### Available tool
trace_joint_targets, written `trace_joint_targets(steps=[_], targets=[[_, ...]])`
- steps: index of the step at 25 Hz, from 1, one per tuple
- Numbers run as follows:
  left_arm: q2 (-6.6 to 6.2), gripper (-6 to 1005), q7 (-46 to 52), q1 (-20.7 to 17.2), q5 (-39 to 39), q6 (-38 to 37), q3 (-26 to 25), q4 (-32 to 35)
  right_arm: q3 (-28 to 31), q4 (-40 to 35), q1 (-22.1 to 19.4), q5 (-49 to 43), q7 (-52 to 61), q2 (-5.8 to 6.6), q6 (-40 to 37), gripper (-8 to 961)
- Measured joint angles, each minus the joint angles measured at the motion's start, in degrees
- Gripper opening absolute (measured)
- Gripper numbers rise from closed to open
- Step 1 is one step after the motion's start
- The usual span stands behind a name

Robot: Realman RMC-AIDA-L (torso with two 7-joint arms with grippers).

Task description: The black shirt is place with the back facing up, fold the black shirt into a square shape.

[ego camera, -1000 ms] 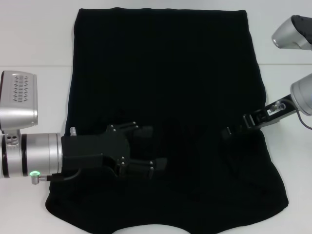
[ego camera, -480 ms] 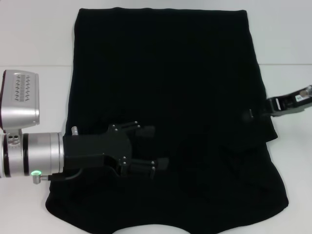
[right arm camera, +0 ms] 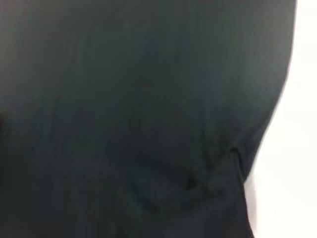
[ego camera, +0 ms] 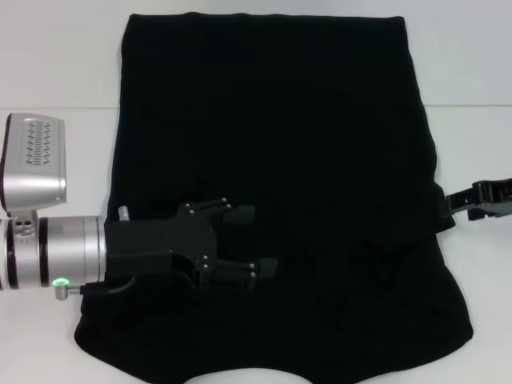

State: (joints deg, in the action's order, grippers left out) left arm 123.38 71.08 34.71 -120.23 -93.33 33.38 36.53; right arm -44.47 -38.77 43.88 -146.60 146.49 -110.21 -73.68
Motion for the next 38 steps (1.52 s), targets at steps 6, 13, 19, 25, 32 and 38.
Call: trace_joint_targets(steps=[6,13,19,25,32,38], targets=[[-0.19,889,0.0,0.3,0.0,0.0,0.1,0.0,0.0,4.0,0.4,0.0,-0.4,-0.18,3.8,642],[-0.34,888,0.0,0.4,0.0,0.0,0.0,0.1,-0.1,6.9,0.8,0.3,-0.5,-0.93,9.1,639],[-0.59,887,0.0,0.5,0.0,0.0,-0.1,0.1,0.0,7.2,1.4,1.5,-0.6,-1.17,9.0,576],[-0.62,885,0.0,0.5,0.0,0.0,-0.1,0.1,0.1,6.8,1.3,2.6,-1.4,-0.94,7.2,347],[-0.6,884,0.0,0.4,0.0,0.1,-0.1,0.1,0.1,6.1,1.3,6.9,-3.5,-0.37,4.9,202],[-0.52,882,0.3,0.4,0.0,0.1,-0.1,0.1,0.1,6.0,2.4,8.2,-4.0,-0.33,5.3,86]])
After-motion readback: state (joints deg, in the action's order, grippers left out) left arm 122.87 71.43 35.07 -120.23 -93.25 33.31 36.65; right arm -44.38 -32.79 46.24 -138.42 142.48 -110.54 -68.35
